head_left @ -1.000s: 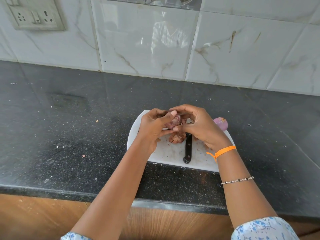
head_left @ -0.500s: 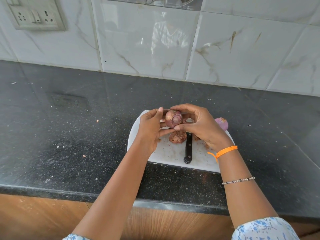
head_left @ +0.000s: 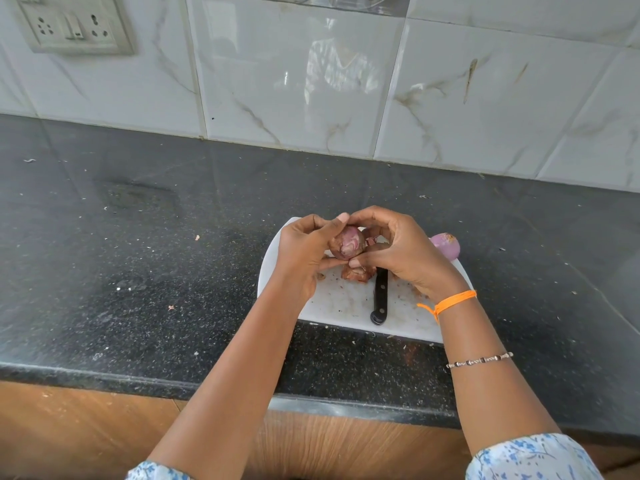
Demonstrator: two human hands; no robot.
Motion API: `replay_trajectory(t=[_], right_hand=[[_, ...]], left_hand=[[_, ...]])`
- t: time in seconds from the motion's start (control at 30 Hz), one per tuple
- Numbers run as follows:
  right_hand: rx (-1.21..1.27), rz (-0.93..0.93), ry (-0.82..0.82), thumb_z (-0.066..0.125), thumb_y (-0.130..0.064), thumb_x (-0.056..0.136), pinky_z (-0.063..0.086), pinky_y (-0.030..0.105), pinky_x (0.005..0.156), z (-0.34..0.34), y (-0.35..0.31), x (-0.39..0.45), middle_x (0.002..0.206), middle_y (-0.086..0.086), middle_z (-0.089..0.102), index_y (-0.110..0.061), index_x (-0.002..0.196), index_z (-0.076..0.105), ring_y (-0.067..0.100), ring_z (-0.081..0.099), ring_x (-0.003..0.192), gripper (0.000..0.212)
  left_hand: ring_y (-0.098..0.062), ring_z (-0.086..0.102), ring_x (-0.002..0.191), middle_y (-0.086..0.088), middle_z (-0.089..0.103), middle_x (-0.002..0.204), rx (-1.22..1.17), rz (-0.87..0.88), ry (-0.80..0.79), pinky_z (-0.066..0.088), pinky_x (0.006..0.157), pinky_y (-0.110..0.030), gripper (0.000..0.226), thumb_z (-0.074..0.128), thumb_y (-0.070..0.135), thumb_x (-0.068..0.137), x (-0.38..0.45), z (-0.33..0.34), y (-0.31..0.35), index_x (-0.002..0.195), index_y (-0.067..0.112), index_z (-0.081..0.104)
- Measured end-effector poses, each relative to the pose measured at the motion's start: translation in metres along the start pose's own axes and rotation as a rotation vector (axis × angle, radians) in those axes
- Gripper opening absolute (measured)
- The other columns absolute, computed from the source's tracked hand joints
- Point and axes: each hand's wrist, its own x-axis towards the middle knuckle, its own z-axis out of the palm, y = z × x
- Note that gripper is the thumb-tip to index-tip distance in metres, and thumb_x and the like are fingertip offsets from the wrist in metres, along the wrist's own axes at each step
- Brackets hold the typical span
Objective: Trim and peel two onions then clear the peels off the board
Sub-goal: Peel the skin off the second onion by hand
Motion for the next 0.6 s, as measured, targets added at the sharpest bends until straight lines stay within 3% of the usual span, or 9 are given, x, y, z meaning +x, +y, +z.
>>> replay_trajectory(t=[0.1,0.23,0.4,0.5,0.6], right_hand=[[0.01,-0.003,-0.006,0.078,0.008,0.064,0.049,0.02,0.089,-0.0001,0.0016,-0.0001,0.107,-0.008,0.065,-0.027,0.103,0.064,0.004,0.06,0.104,0.055],[0.033,0.008,-0.026,0.077,0.005,0.068,0.048,0.018,0.087,0.0003,0.0006,-0.0006,0.108,-0.01,0.064,-0.026,0.107,0.063,0.001,0.058,0.104,0.052],[0.034,-0.006,0.025,0.08,-0.005,0.07,0.047,0.026,0.092,-0.0006,0.0015,0.0002,0.108,-0.009,0.064,-0.027,0.106,0.063,0.008,0.058,0.107,0.045],[0.001,0.018,0.072,0.081,-0.002,0.066,0.051,0.026,0.085,-0.0006,0.0023,0.0005,0.105,-0.006,0.064,-0.025,0.105,0.062,0.008,0.061,0.098,0.049],[0.012,0.032,0.096,0.08,0.002,0.065,0.054,0.028,0.08,0.0,0.0023,0.0005,0.103,-0.004,0.064,-0.023,0.102,0.061,0.009,0.063,0.091,0.049]], left_hand=[[-0.016,0.068,0.064,-0.013,0.064,0.076,-0.042,0.01,0.008,0.059,0.054,-0.034,0.027,0.068,0.016,0.085,0.0011,-0.0007,0.0,0.064,0.008,0.052],[-0.02,0.068,0.064,-0.015,0.065,0.08,-0.07,0.004,0.007,0.058,0.052,-0.033,0.021,0.064,0.016,0.088,0.0005,-0.001,-0.0009,0.071,0.005,0.057],[-0.014,0.067,0.067,-0.01,0.068,0.084,-0.084,-0.028,-0.018,0.058,0.054,-0.027,0.02,0.049,0.016,0.097,0.0,0.0003,-0.0009,0.087,0.006,0.062],[-0.014,0.068,0.07,-0.001,0.071,0.074,-0.042,-0.06,-0.058,0.058,0.06,-0.028,0.014,0.058,0.022,0.092,-0.0005,0.0008,0.0005,0.085,0.012,0.066],[-0.014,0.069,0.067,-0.009,0.07,0.081,-0.03,-0.049,-0.084,0.056,0.055,-0.024,0.005,0.068,0.008,0.083,-0.0016,-0.0007,0.0005,0.081,0.011,0.064]])
